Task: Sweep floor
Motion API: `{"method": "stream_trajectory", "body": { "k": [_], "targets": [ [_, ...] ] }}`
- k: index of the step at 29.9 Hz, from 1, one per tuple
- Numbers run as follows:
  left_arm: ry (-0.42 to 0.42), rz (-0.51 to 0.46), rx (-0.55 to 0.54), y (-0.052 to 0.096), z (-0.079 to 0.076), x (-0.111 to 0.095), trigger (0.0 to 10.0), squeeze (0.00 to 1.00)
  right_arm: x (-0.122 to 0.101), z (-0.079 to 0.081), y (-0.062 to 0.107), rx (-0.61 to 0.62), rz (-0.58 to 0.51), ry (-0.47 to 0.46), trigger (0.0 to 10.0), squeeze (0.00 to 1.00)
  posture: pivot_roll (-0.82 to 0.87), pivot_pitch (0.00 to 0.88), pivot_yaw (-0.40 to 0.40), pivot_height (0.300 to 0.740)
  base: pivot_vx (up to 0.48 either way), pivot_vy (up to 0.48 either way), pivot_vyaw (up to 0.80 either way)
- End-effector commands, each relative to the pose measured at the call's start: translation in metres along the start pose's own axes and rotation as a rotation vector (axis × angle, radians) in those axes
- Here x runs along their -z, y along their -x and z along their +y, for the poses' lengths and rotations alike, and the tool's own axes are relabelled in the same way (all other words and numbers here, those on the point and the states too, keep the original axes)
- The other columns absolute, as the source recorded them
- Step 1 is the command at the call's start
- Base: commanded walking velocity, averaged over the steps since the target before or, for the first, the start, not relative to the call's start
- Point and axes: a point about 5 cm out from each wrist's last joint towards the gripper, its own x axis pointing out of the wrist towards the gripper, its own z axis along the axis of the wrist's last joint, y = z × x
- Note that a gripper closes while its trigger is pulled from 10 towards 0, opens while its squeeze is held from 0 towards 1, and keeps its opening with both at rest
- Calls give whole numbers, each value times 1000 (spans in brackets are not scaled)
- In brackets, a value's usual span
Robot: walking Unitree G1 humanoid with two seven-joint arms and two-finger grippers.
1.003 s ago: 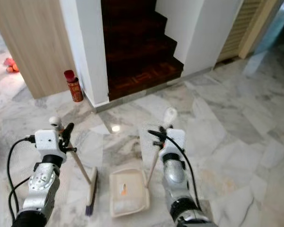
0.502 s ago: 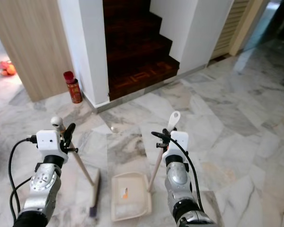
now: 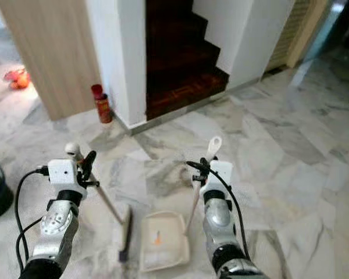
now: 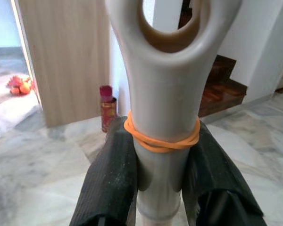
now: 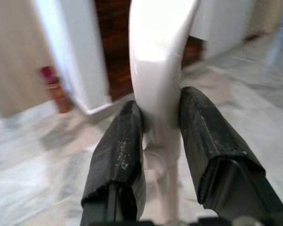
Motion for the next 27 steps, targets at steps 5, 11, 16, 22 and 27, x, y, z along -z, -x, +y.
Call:
{"method": "stream_trajectory", "body": {
  "k": [5,11,16,22,27],
  "targets": [
    [-21,-31,14,-4,-2,-7,10000,0,-8,-11,-4,31,-32,7,10000,0,10,38,-79,740,0,319,0],
    [-19,-31,14,-4,-2,-7,10000,0,-8,-11,-4,31,-32,7,10000,0,11,38,-79,740,0,319,0],
    [-20,-31,13,-5,-2,-7,10000,0,-8,-11,-4,27,-31,7,10000,0,11,38,-79,740,0,319,0],
    [-19,-31,14,-4,-2,-7,10000,0,-8,-8,-4,11,-30,23,10000,0,14,32,-80,740,0,321,100],
    [-21,-31,14,-4,-2,-7,10000,0,-7,-7,-4,3,-29,21,10000,0,14,32,-80,740,0,319,759]
  ]
}}
